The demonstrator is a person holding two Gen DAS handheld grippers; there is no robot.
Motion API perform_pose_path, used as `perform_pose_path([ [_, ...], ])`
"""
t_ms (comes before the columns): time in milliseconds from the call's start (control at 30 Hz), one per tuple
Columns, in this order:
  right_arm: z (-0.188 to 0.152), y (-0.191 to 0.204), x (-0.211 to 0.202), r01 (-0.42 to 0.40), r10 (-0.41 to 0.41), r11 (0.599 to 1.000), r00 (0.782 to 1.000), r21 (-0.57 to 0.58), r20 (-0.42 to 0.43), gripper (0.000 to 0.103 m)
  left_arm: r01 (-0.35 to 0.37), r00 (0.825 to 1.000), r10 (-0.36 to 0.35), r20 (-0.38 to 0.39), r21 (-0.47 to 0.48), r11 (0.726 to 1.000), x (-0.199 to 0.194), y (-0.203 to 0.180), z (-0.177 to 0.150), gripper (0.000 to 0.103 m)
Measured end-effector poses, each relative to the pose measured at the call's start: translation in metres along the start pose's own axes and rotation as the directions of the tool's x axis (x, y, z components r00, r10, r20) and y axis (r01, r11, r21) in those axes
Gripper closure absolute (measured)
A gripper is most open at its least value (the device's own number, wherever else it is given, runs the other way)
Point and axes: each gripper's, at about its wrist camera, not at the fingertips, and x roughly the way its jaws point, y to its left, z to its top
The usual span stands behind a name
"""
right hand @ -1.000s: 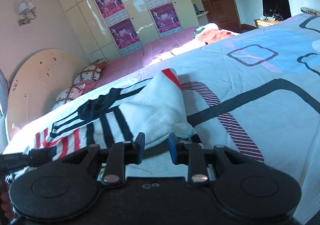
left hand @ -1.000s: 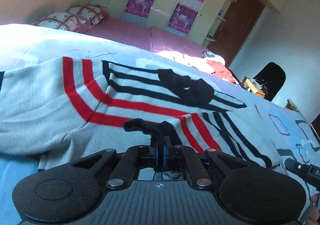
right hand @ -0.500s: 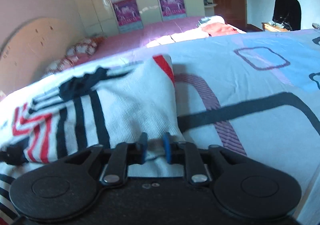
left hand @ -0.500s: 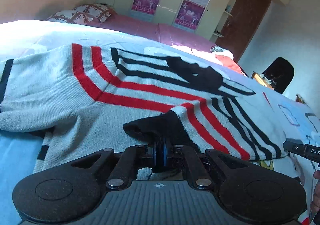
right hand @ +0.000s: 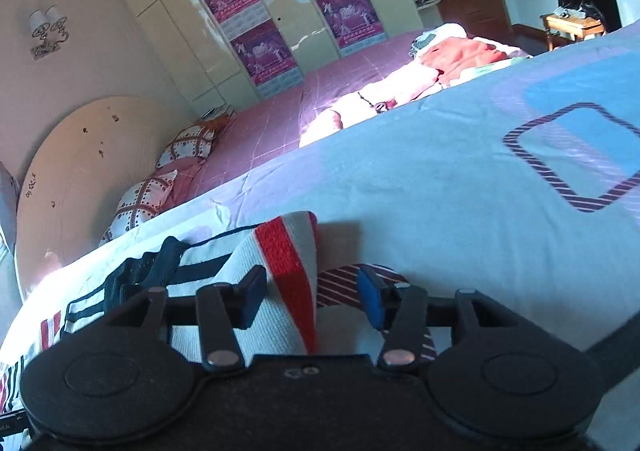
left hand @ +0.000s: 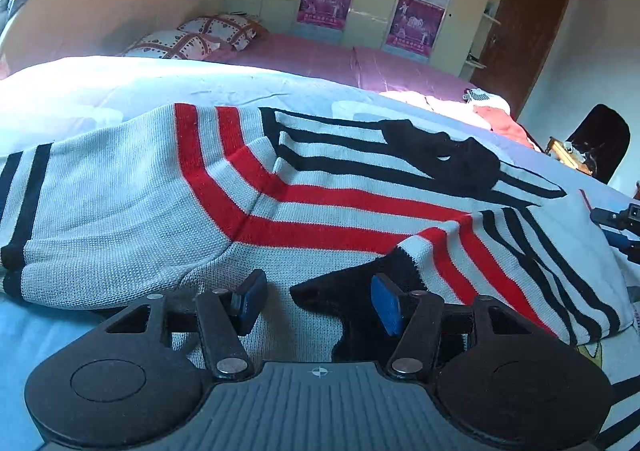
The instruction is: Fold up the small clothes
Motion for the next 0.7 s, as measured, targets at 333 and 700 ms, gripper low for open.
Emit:
perform_pose_path([
  [333, 0.001, 0.000, 0.006, 0.080, -0.079, 0.996, 0.997, -0.043, 0.011, 0.089, -0.032, 0.999, 0.032, 0.001, 0.025, 0.999, 0.002, -0.002, 0.002, 0.055],
  [700, 0.012, 0.025, 0.022, 0.119, -0.128, 0.956, 0.992, -0.267, -0.019, 0.097, -0.018, 1.000, 0.018, -0.005, 0.042, 0.999, 0.002, 0.000, 0.003, 0.053],
])
